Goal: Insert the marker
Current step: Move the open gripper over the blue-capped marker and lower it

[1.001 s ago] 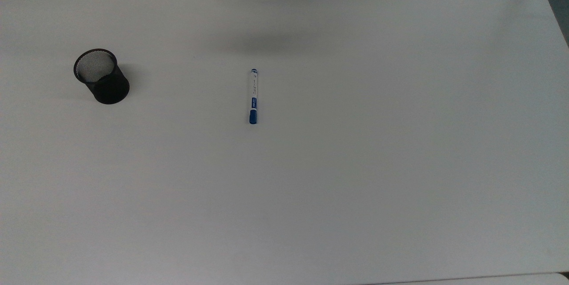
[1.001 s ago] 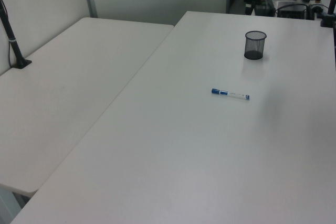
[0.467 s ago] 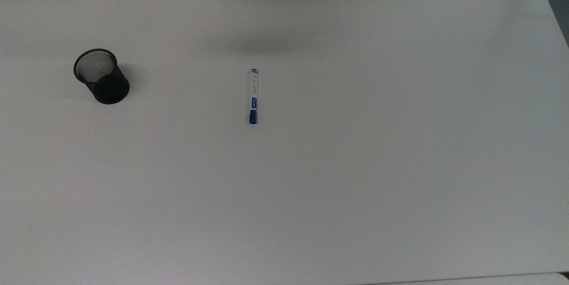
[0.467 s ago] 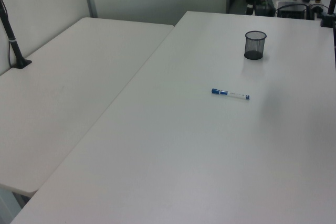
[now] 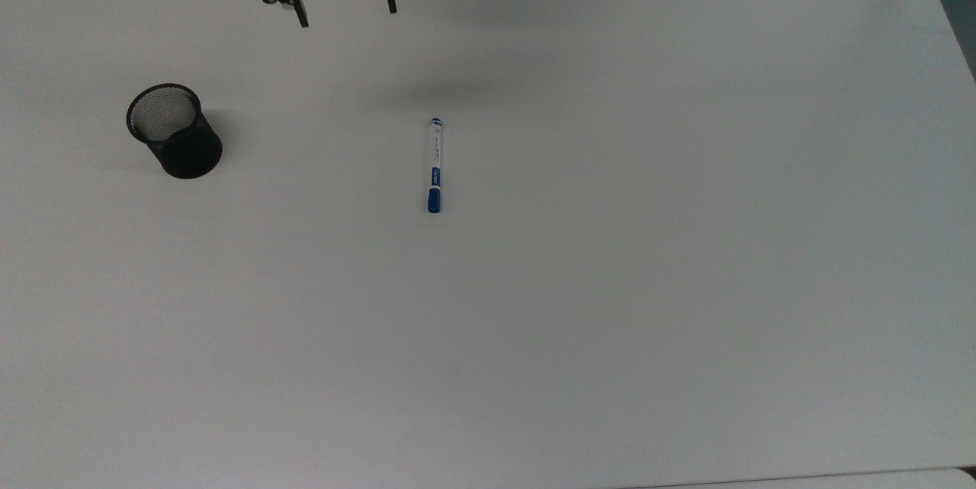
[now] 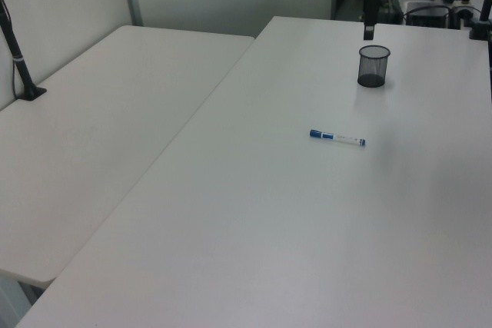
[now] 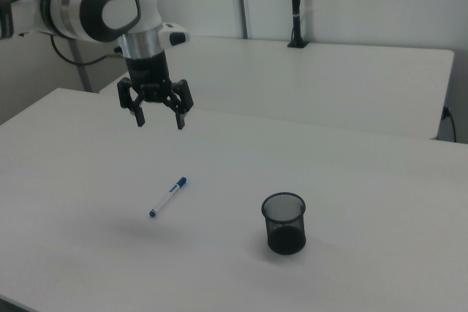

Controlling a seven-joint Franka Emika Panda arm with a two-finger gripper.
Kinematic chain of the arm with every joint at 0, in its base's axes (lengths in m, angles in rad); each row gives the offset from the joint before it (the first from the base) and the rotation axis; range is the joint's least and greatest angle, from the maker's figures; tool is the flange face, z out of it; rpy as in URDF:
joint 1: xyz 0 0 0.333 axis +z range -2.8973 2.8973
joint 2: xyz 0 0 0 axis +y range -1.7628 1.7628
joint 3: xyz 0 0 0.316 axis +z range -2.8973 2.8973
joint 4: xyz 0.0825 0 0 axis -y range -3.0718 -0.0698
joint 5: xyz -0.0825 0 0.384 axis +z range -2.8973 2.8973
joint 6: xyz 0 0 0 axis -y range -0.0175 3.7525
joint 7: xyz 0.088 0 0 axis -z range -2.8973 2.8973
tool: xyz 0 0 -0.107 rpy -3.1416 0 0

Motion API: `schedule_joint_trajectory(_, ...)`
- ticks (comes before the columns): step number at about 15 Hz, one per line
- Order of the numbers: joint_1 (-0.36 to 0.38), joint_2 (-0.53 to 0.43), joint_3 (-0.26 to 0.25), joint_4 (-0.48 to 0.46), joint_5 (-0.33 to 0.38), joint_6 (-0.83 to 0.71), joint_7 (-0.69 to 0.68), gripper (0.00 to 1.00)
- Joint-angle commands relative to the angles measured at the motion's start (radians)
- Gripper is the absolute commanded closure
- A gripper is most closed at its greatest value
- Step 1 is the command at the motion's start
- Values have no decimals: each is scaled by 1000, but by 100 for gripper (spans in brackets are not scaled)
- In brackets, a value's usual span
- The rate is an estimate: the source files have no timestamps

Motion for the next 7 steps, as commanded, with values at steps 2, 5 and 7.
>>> schedule_joint_trajectory(2,12,66,28,-62,-9,198,97,0)
schedule_joint_trajectory(5,10,125,63,-108,-9,320,215,0)
schedule_joint_trajectory(7,18,136,91,-175,-17,433,289,0)
